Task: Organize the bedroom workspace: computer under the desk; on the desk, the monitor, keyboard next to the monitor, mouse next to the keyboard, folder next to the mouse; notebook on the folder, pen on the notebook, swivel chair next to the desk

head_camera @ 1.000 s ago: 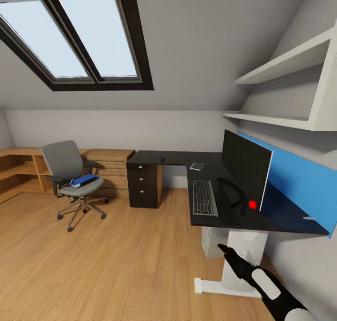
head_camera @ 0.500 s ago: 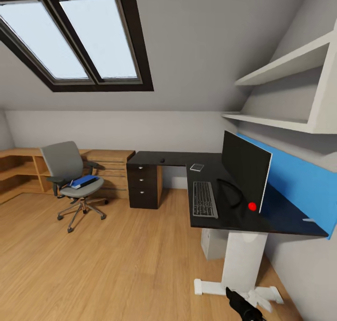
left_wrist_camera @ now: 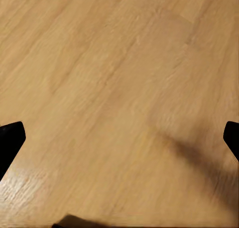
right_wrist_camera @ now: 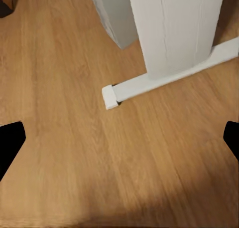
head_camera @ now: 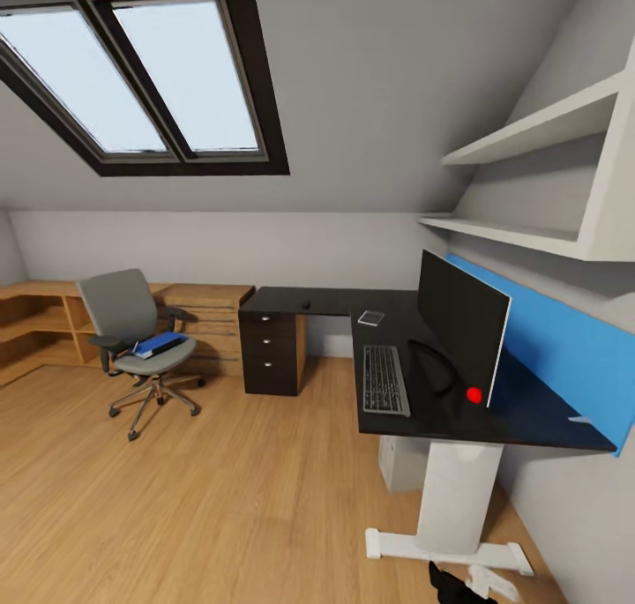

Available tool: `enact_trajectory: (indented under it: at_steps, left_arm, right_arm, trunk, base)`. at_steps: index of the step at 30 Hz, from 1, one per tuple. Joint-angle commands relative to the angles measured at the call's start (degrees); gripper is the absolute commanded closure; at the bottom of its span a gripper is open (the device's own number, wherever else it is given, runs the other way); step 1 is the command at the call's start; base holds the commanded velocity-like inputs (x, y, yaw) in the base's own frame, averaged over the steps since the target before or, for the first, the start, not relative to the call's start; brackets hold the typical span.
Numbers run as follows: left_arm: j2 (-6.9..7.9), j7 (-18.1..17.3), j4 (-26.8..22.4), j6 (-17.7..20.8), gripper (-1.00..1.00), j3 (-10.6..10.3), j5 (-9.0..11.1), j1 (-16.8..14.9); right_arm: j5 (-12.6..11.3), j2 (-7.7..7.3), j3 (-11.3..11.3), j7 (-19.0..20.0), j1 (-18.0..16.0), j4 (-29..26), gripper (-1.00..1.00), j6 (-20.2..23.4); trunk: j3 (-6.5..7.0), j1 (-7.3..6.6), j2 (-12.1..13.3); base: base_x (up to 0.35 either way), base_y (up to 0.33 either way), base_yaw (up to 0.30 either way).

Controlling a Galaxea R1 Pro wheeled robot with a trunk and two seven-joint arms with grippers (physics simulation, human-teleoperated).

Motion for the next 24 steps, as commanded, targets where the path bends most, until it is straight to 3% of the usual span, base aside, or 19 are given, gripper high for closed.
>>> enact_trajectory:
  at_steps: [1, 5, 9, 14, 19, 24]
  left_arm:
    - [0.02, -0.27, -0.19, 0.31, -1.00, -0.11, 2.06, -0.04]
    - [-0.07, -0.34, -1.60, 1.01, -1.00, -0.21, 5.47, -0.04]
    - [-0.14, -0.25, -5.09, 1.63, -1.00, -0.44, 6.16, -0.04]
    - [-0.08, -0.04, -10.15, 4.07, -1.00, -0.58, 4.14, -0.04]
    - [-0.08, 0.00, -14.28, 14.23, -1.00, -0.54, 0.53, -0.03]
    - [-0.06, -0.01, -15.16, 18.27, -1.00, -0.26, -0.52, -0.04]
  right_arm:
    - [1.89, 0.07, 0.60, 0.39, 0.04, 0.14, -1.00, -0.21]
    - [10.33, 0.19, 0.92, 0.36, 0.27, 0.24, -1.00, -0.32]
    - [13.72, 0.24, 1.02, 0.34, 0.48, 0.27, -1.00, -0.34]
    - [14.77, 0.44, 1.07, 0.34, 0.54, 0.27, -1.00, -0.29]
    - [14.96, 0.56, 1.06, 0.34, 0.55, 0.28, -1.00, -0.27]
    - [14.98, 0.55, 1.00, 0.34, 0.56, 0.28, -1.00, -0.28]
  trunk:
    - [0.11, -0.23, 0.37]
    - [0.83, -1.11, 1.98]
    - [1.55, -1.98, 3.58]
    - [2.45, -3.08, 5.59]
    - [3.35, -4.18, 7.59]
    - [4.24, -5.28, 9.60]
  base:
    - [0.000, 0.000, 0.000]
    - [0.000, 0.000, 0.000]
    - [0.000, 0.000, 0.000]
    - [0.000, 0.000, 0.000]
    - [0.000, 0.000, 0.000]
    - [0.000, 0.000, 0.000]
